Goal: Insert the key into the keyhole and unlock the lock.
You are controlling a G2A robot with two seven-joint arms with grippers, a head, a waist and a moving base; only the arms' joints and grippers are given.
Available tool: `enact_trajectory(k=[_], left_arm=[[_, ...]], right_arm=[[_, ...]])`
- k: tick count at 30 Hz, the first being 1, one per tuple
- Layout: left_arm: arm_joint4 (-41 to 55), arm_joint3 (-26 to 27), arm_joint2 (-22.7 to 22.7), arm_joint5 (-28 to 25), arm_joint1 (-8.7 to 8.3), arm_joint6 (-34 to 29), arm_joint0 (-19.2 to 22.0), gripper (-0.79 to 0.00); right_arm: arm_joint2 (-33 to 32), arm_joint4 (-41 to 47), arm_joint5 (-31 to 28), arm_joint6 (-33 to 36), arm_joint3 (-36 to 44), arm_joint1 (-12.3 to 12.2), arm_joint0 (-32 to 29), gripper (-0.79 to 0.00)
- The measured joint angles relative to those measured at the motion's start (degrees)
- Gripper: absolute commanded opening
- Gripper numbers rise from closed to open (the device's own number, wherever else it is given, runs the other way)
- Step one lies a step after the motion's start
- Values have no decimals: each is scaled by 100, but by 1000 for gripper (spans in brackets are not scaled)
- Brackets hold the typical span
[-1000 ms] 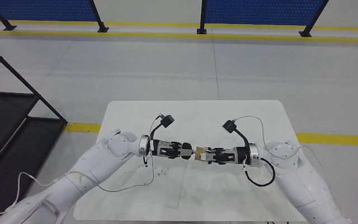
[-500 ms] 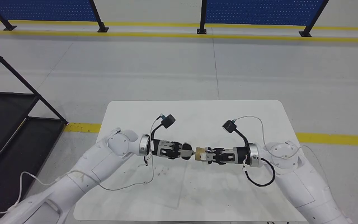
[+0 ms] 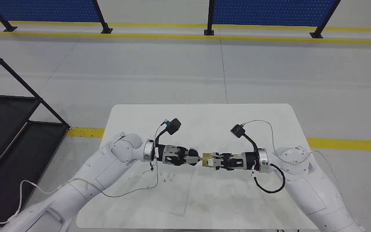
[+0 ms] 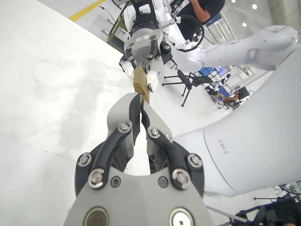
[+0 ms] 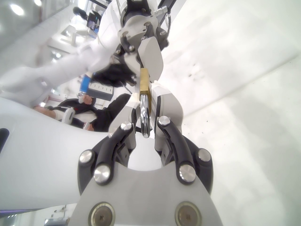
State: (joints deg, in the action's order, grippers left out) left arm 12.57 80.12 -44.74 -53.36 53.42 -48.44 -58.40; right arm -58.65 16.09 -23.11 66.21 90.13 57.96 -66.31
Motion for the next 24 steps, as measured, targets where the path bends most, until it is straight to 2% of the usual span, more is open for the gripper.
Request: enact_trajectory(k=[24], left_arm=[[-1956, 445, -508, -313, 10, 1198, -404, -785]], right_arm=[[0, 0, 0, 0, 0, 0, 0, -785]])
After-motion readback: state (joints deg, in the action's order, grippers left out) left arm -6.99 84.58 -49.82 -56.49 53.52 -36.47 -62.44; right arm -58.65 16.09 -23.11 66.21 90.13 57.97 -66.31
